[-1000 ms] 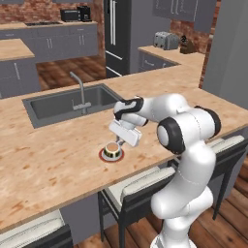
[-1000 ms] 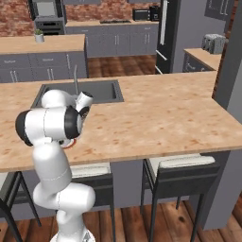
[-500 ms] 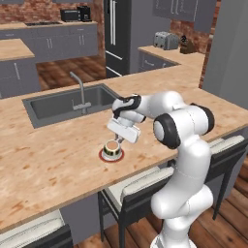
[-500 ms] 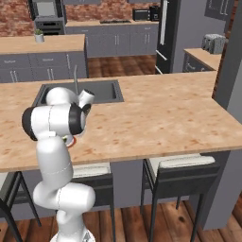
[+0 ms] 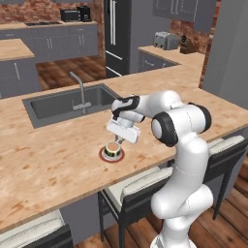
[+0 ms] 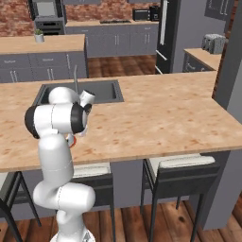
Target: Pick the cup of tea, navigate to the dining table, and place it on the saucer.
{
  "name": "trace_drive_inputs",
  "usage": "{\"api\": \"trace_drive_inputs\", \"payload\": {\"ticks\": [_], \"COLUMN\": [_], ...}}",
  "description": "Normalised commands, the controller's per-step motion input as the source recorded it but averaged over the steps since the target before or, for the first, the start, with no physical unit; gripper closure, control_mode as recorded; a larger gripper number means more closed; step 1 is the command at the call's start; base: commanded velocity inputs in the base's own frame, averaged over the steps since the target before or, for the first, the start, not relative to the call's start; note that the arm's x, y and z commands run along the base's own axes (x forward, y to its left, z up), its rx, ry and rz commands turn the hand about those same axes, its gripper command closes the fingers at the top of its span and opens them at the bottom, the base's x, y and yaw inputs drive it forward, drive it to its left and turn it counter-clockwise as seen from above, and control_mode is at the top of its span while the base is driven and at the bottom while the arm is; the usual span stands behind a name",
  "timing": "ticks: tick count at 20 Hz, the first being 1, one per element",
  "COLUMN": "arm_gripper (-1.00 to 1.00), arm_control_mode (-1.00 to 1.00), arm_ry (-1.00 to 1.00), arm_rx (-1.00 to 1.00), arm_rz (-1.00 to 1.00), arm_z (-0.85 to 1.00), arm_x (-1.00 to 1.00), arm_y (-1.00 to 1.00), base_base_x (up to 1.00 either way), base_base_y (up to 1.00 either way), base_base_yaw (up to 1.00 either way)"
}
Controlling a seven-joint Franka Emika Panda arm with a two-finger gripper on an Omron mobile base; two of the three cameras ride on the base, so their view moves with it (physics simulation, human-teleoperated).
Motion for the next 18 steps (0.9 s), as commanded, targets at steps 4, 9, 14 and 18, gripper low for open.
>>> {"api": "trace_drive_inputs", "payload": {"ticks": [4, 9, 14, 18], "arm_gripper": [1.00, 1.00, -1.00, -1.00], "arm_control_mode": [-1.00, -1.00, -1.00, -1.00], "arm_ry": [0.00, 0.00, 0.00, 0.02], "arm_rx": [0.00, 0.00, 0.00, 0.00], "arm_rz": [0.03, 0.00, 0.00, 0.00], "arm_z": [-0.10, -0.06, -0.05, -0.03], "arm_x": [0.01, 0.18, 0.10, 0.00], "arm_y": [0.00, 0.00, 0.02, 0.06], "base_base_x": [0.00, 0.00, 0.00, 0.00], "base_base_y": [0.00, 0.00, 0.00, 0.00], "base_base_yaw": [0.00, 0.00, 0.00, 0.00]}}
